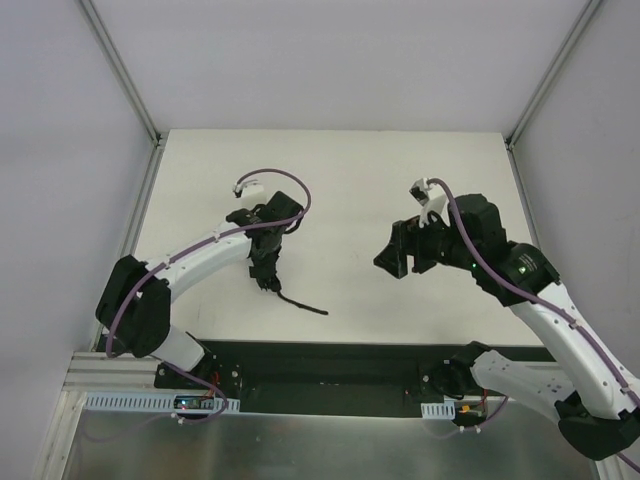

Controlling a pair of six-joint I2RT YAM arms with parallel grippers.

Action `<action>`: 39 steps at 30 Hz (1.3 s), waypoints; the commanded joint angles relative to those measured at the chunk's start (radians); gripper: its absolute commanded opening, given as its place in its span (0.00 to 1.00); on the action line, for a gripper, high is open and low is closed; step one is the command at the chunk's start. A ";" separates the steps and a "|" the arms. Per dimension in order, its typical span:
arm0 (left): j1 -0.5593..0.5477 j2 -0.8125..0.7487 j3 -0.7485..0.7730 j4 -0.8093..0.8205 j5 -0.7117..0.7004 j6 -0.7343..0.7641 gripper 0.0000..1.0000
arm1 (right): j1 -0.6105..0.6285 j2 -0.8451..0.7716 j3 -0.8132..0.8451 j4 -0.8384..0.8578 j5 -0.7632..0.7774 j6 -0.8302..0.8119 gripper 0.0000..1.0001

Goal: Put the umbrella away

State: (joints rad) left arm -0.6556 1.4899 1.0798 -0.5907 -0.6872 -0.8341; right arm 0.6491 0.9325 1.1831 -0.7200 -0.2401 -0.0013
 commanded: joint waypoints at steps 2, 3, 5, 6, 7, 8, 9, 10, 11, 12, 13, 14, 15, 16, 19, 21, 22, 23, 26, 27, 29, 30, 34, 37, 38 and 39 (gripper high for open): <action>-0.006 0.072 -0.038 0.081 0.047 -0.046 0.00 | -0.006 -0.061 -0.025 -0.059 0.033 0.055 0.75; -0.006 0.075 -0.037 0.075 0.061 -0.042 0.00 | -0.006 -0.066 -0.028 -0.062 0.028 0.057 0.75; -0.004 0.037 -0.037 0.066 0.109 -0.034 0.00 | -0.006 -0.061 -0.033 -0.070 0.016 0.061 0.76; 0.007 -0.005 -0.029 0.065 0.162 -0.017 0.00 | -0.006 -0.049 -0.036 -0.073 -0.008 0.057 0.77; 0.029 -0.031 -0.017 0.069 0.251 -0.005 0.00 | -0.006 -0.029 -0.037 -0.073 -0.043 0.047 0.77; 0.054 -0.061 -0.006 0.086 0.350 0.016 0.00 | -0.006 -0.003 -0.042 -0.073 -0.080 0.046 0.79; 0.080 -0.094 -0.004 0.122 0.485 0.044 0.00 | -0.006 0.038 -0.045 -0.075 -0.118 0.049 0.80; 0.097 -0.126 -0.020 0.193 0.618 0.068 0.00 | -0.006 0.081 -0.039 -0.084 -0.155 0.046 0.82; 0.115 -0.155 -0.040 0.251 0.764 0.081 0.00 | -0.006 0.127 -0.033 -0.090 -0.192 0.053 0.86; 0.132 -0.174 -0.055 0.311 0.875 0.078 0.00 | -0.006 0.161 -0.034 -0.072 -0.223 0.064 0.87; 0.148 -0.192 -0.072 0.372 0.981 0.075 0.00 | -0.006 0.182 -0.043 -0.035 -0.276 0.078 0.88; 0.154 -0.207 -0.084 0.443 1.055 0.076 0.00 | -0.006 0.199 -0.054 0.026 -0.325 0.102 0.91; 0.155 -0.214 -0.087 0.489 1.118 0.073 0.00 | -0.006 0.209 -0.074 0.090 -0.361 0.138 0.92; 0.157 -0.211 -0.087 0.521 1.173 0.067 0.00 | -0.003 0.215 -0.100 0.190 -0.411 0.174 0.96; 0.165 -0.191 -0.089 0.653 1.357 0.014 0.00 | -0.002 0.261 -0.111 0.333 -0.452 0.233 0.96; 0.165 -0.186 -0.096 0.753 1.439 -0.026 0.00 | 0.004 0.302 -0.088 0.349 -0.455 0.225 0.96; 0.165 -0.187 -0.103 0.788 1.459 -0.052 0.00 | 0.014 0.327 -0.071 0.349 -0.455 0.215 0.96; 0.165 -0.188 -0.107 0.808 1.465 -0.068 0.00 | 0.026 0.338 -0.059 0.347 -0.452 0.202 0.96; 0.166 -0.183 -0.107 0.880 1.489 -0.126 0.00 | 0.070 0.350 -0.045 0.379 -0.412 0.199 0.96; 0.165 -0.181 -0.109 0.909 1.499 -0.150 0.00 | 0.083 0.361 -0.042 0.379 -0.389 0.205 0.97; 0.163 -0.175 -0.110 0.930 1.502 -0.174 0.00 | 0.104 0.365 -0.031 0.392 -0.316 0.222 0.98; 0.163 -0.175 -0.113 0.931 1.503 -0.177 0.00 | 0.116 0.361 -0.034 0.412 -0.265 0.240 0.99; 0.163 -0.178 -0.129 0.950 1.508 -0.197 0.00 | 0.127 0.341 -0.049 0.484 -0.095 0.319 0.82; 0.180 -0.187 -0.130 0.919 1.491 -0.194 0.31 | 0.126 0.335 -0.050 0.484 -0.041 0.327 0.65; 0.186 -0.194 -0.133 0.913 1.482 -0.194 0.46 | 0.126 0.332 -0.056 0.496 -0.044 0.324 0.61; 0.195 -0.201 -0.132 0.902 1.476 -0.188 0.59 | 0.126 0.331 -0.059 0.510 -0.050 0.320 0.53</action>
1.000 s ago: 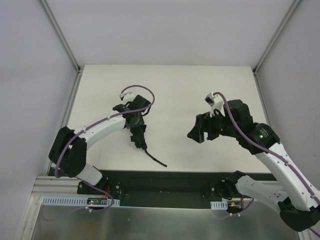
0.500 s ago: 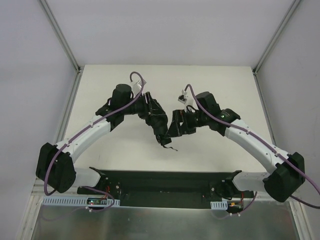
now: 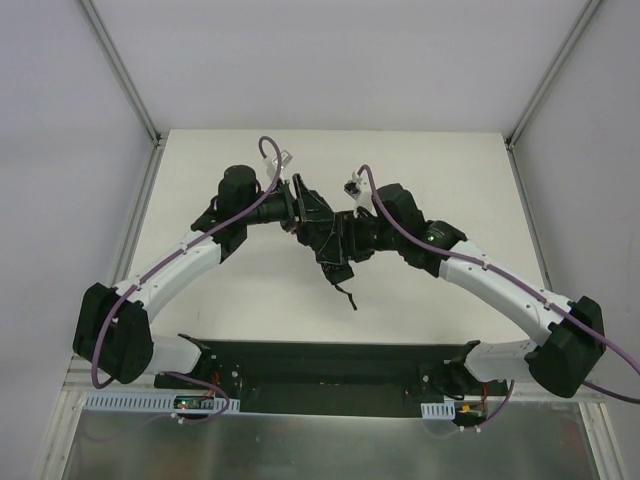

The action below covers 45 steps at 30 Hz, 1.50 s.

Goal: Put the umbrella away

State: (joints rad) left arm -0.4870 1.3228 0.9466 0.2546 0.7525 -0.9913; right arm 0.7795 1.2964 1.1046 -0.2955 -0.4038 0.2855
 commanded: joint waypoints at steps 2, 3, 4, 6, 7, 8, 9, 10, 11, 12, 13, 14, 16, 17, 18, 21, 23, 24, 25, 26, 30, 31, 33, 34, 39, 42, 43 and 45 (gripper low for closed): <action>0.053 -0.053 0.006 0.023 0.018 -0.023 0.87 | -0.006 -0.029 0.008 0.094 0.112 0.037 0.41; 0.067 -0.062 0.007 0.015 0.018 -0.023 0.95 | -0.008 -0.026 0.005 0.099 0.105 0.035 0.35; 0.079 -0.069 0.011 -0.004 0.018 -0.023 0.99 | -0.009 -0.022 0.003 0.099 0.102 0.038 0.32; 0.108 -0.086 0.030 -0.079 -0.002 -0.007 0.99 | -0.016 -0.025 -0.009 0.098 0.115 0.040 0.27; 0.126 -0.103 0.024 -0.103 -0.011 -0.004 0.99 | -0.025 -0.031 -0.020 0.096 0.129 0.040 0.27; 0.146 -0.121 0.021 -0.147 -0.034 0.005 0.99 | -0.035 -0.035 -0.028 0.090 0.138 0.037 0.27; 0.163 -0.138 0.029 -0.238 -0.069 0.028 0.99 | -0.058 -0.036 -0.031 0.067 0.148 0.037 0.27; 0.188 -0.151 0.040 -0.327 -0.091 0.051 0.99 | -0.084 -0.034 -0.034 0.046 0.161 0.038 0.28; 0.217 -0.160 0.044 -0.394 -0.099 0.077 0.99 | -0.123 -0.028 -0.037 0.030 0.163 0.040 0.28; 0.234 -0.172 0.041 -0.443 -0.099 0.098 0.99 | -0.162 -0.019 -0.035 0.016 0.172 0.037 0.28; 0.251 -0.184 0.035 -0.472 -0.093 0.121 0.99 | -0.201 -0.006 -0.028 -0.011 0.192 0.032 0.29; 0.258 -0.207 0.026 -0.495 -0.084 0.138 0.99 | -0.245 0.016 -0.011 -0.037 0.210 0.021 0.29; 0.260 -0.247 0.009 -0.537 -0.075 0.163 0.99 | -0.352 0.084 0.043 -0.108 0.285 0.006 0.30; 0.260 -0.264 -0.008 -0.543 -0.064 0.164 0.99 | -0.388 0.122 0.082 -0.138 0.321 -0.002 0.30; 0.260 -0.284 -0.018 -0.545 -0.050 0.161 0.99 | -0.431 0.174 0.119 -0.169 0.359 -0.005 0.31; 0.258 -0.338 -0.048 -0.560 -0.006 0.161 0.99 | -0.580 0.338 0.254 -0.221 0.469 -0.031 0.33; 0.260 -0.375 -0.054 -0.580 0.013 0.168 0.99 | -0.655 0.449 0.360 -0.255 0.522 -0.055 0.34; 0.260 -0.391 -0.054 -0.594 0.018 0.174 0.99 | -0.704 0.508 0.412 -0.277 0.517 -0.052 0.34; 0.260 -0.407 -0.049 -0.613 0.018 0.181 0.99 | -0.750 0.573 0.473 -0.309 0.517 -0.046 0.34; 0.260 -0.419 -0.039 -0.636 0.012 0.200 0.99 | -0.775 0.622 0.524 -0.348 0.537 -0.039 0.34; 0.260 -0.421 0.066 -0.741 -0.027 0.284 0.99 | -0.881 0.731 0.655 -0.404 0.528 -0.071 0.46; 0.260 -0.413 0.086 -0.750 -0.025 0.298 0.99 | -0.890 0.759 0.682 -0.428 0.530 -0.094 0.57; 0.260 -0.396 0.125 -0.764 -0.024 0.313 0.99 | -0.902 0.793 0.750 -0.494 0.520 -0.141 0.76; 0.260 -0.392 0.136 -0.767 -0.028 0.318 0.99 | -0.904 0.796 0.777 -0.529 0.508 -0.164 0.85; 0.251 -0.335 0.172 -0.767 -0.028 0.307 0.99 | -0.866 0.626 0.773 -0.683 0.583 -0.227 0.96; 0.217 -0.286 0.210 -0.761 -0.028 0.313 0.99 | -0.788 0.366 0.533 -0.599 0.589 -0.236 0.96; 0.206 -0.274 0.224 -0.761 -0.027 0.316 0.99 | -0.751 0.271 0.450 -0.581 0.576 -0.227 0.96; 0.192 -0.254 0.242 -0.758 -0.030 0.316 0.99 | -0.673 0.106 0.301 -0.545 0.536 -0.189 0.96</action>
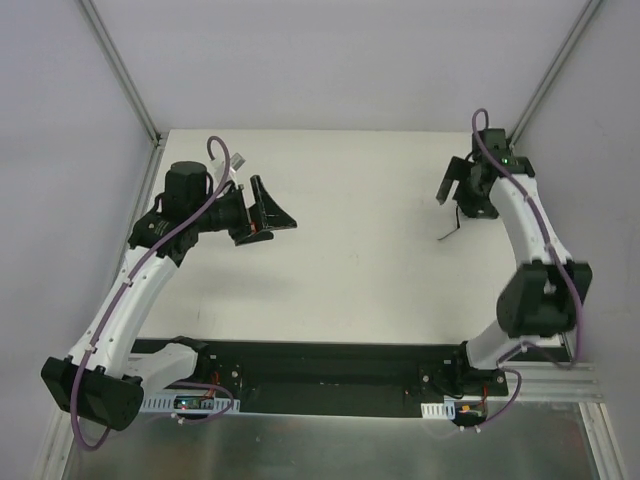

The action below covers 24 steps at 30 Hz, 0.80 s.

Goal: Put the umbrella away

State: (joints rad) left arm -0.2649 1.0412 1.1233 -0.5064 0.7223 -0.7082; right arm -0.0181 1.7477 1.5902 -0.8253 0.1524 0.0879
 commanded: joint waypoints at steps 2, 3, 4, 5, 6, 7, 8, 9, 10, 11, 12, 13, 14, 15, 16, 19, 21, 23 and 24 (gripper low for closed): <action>-0.037 0.040 0.079 0.011 0.002 0.021 0.99 | 0.211 -0.486 -0.318 0.024 -0.071 0.058 0.96; -0.039 0.045 0.085 0.014 0.002 0.010 0.99 | 0.252 -0.572 -0.372 0.031 -0.077 0.088 0.96; -0.039 0.046 0.095 0.016 0.000 0.001 0.99 | 0.294 -0.635 -0.409 0.040 -0.071 0.114 0.96; -0.039 0.046 0.108 0.017 -0.006 -0.004 0.99 | 0.332 -0.692 -0.445 0.041 -0.059 0.125 0.96; -0.039 0.040 0.122 0.019 -0.015 -0.005 0.99 | 0.360 -0.741 -0.467 0.052 -0.045 0.134 0.96; -0.039 0.031 0.138 0.020 -0.033 -0.004 0.99 | 0.372 -0.796 -0.479 0.061 -0.039 0.134 0.96; -0.039 0.017 0.153 0.023 -0.058 -0.005 0.99 | 0.382 -0.835 -0.480 0.057 -0.024 0.131 0.96; -0.039 0.001 0.161 0.029 -0.085 -0.005 0.99 | 0.383 -0.874 -0.472 0.040 -0.004 0.124 0.96; -0.039 -0.015 0.170 0.035 -0.116 -0.004 0.99 | 0.383 -0.911 -0.460 0.017 0.019 0.106 0.96; -0.039 -0.032 0.182 0.037 -0.159 -0.002 0.99 | 0.383 -0.936 -0.447 -0.003 0.047 0.087 0.96; -0.039 -0.049 0.191 0.039 -0.203 -0.002 0.99 | 0.382 -0.959 -0.438 -0.021 0.070 0.072 0.96; -0.039 -0.075 0.204 0.039 -0.248 -0.002 0.99 | 0.382 -0.977 -0.423 -0.038 0.096 0.059 0.96; -0.039 -0.095 0.213 0.042 -0.286 0.004 0.99 | 0.383 -0.991 -0.405 -0.057 0.113 0.049 0.96; -0.039 -0.128 0.225 0.048 -0.328 0.013 0.99 | 0.382 -1.004 -0.383 -0.070 0.127 0.036 0.96; -0.039 -0.154 0.236 0.055 -0.368 0.024 0.99 | 0.382 -1.010 -0.357 -0.078 0.131 0.026 0.96; -0.039 -0.219 0.273 0.097 -0.446 0.081 0.99 | 0.382 -1.016 -0.268 -0.104 0.167 -0.007 0.96; -0.039 -0.253 0.306 0.138 -0.489 0.131 0.99 | 0.382 -1.010 -0.189 -0.103 0.190 -0.031 0.96; -0.039 -0.279 0.334 0.164 -0.532 0.173 0.99 | 0.382 -1.008 -0.121 -0.097 0.222 -0.042 0.96; -0.039 -0.285 0.348 0.173 -0.547 0.188 0.99 | 0.382 -1.008 -0.089 -0.084 0.231 -0.053 0.96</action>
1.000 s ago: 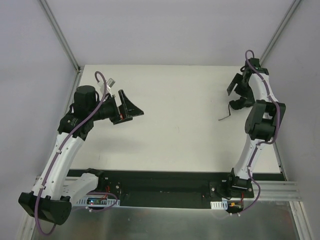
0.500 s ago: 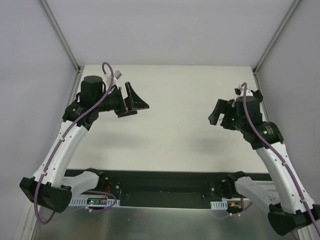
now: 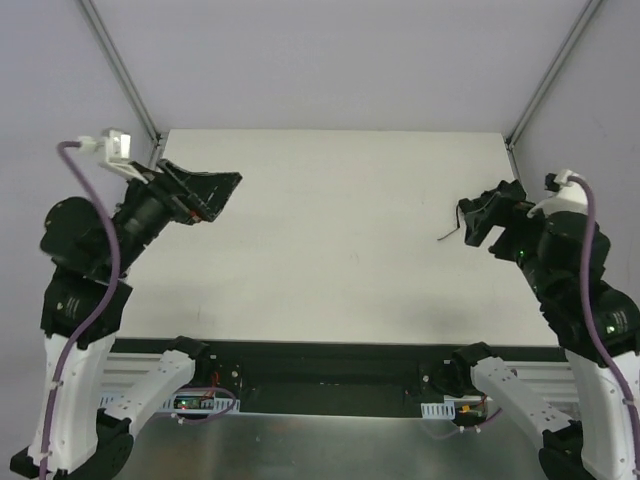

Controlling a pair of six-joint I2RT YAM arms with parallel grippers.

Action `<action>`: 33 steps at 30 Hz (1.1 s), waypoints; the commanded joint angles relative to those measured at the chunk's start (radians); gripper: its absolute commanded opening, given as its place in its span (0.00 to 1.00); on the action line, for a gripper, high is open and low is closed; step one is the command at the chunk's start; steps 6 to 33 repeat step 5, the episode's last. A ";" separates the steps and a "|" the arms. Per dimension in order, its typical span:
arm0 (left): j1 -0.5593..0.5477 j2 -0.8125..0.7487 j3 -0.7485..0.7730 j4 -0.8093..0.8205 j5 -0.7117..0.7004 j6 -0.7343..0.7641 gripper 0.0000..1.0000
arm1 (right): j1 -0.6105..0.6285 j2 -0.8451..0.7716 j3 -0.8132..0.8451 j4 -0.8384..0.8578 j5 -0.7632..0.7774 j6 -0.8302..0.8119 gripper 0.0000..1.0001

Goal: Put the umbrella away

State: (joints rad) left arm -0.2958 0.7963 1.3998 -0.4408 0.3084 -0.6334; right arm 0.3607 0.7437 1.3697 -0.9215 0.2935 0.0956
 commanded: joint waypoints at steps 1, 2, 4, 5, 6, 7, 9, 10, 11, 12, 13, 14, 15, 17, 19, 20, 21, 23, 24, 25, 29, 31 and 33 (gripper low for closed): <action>-0.008 -0.043 0.088 0.116 -0.144 0.130 0.99 | 0.004 -0.009 0.143 0.030 0.087 -0.071 0.96; -0.008 -0.043 0.103 0.117 -0.149 0.141 0.99 | 0.001 -0.013 0.147 0.044 0.082 -0.080 0.96; -0.008 -0.040 0.123 0.117 -0.155 0.146 0.99 | 0.003 -0.024 0.152 0.076 0.070 -0.088 0.96; -0.008 -0.039 0.126 0.117 -0.152 0.147 0.99 | 0.003 -0.030 0.151 0.085 0.061 -0.088 0.96; -0.008 -0.039 0.126 0.117 -0.152 0.147 0.99 | 0.003 -0.030 0.151 0.085 0.061 -0.088 0.96; -0.008 -0.039 0.126 0.117 -0.152 0.147 0.99 | 0.003 -0.030 0.151 0.085 0.061 -0.088 0.96; -0.008 -0.039 0.126 0.117 -0.152 0.147 0.99 | 0.003 -0.030 0.151 0.085 0.061 -0.088 0.96; -0.008 -0.039 0.126 0.117 -0.152 0.147 0.99 | 0.003 -0.030 0.151 0.085 0.061 -0.088 0.96; -0.008 -0.039 0.126 0.117 -0.152 0.147 0.99 | 0.003 -0.030 0.151 0.085 0.061 -0.088 0.96; -0.008 -0.039 0.126 0.117 -0.152 0.147 0.99 | 0.003 -0.030 0.151 0.085 0.061 -0.088 0.96; -0.008 -0.039 0.126 0.117 -0.152 0.147 0.99 | 0.003 -0.030 0.151 0.085 0.061 -0.088 0.96; -0.008 -0.039 0.126 0.117 -0.152 0.147 0.99 | 0.003 -0.030 0.151 0.085 0.061 -0.088 0.96; -0.008 -0.039 0.126 0.117 -0.152 0.147 0.99 | 0.003 -0.030 0.151 0.085 0.061 -0.088 0.96; -0.008 -0.039 0.126 0.117 -0.152 0.147 0.99 | 0.003 -0.030 0.151 0.085 0.061 -0.088 0.96; -0.008 -0.039 0.126 0.117 -0.152 0.147 0.99 | 0.003 -0.030 0.151 0.085 0.061 -0.088 0.96; -0.008 -0.039 0.126 0.117 -0.152 0.147 0.99 | 0.003 -0.030 0.151 0.085 0.061 -0.088 0.96; -0.008 -0.039 0.126 0.117 -0.152 0.147 0.99 | 0.003 -0.030 0.151 0.085 0.061 -0.088 0.96; -0.008 -0.039 0.126 0.117 -0.152 0.147 0.99 | 0.003 -0.030 0.151 0.085 0.061 -0.088 0.96; -0.008 -0.039 0.126 0.117 -0.152 0.147 0.99 | 0.003 -0.030 0.151 0.085 0.061 -0.088 0.96; -0.008 -0.039 0.126 0.117 -0.152 0.147 0.99 | 0.003 -0.030 0.151 0.085 0.061 -0.088 0.96; -0.008 -0.039 0.126 0.117 -0.152 0.147 0.99 | 0.003 -0.030 0.151 0.085 0.061 -0.088 0.96; -0.008 -0.039 0.126 0.117 -0.152 0.147 0.99 | 0.003 -0.030 0.151 0.085 0.061 -0.088 0.96; -0.008 -0.039 0.126 0.117 -0.152 0.147 0.99 | 0.003 -0.030 0.151 0.085 0.061 -0.088 0.96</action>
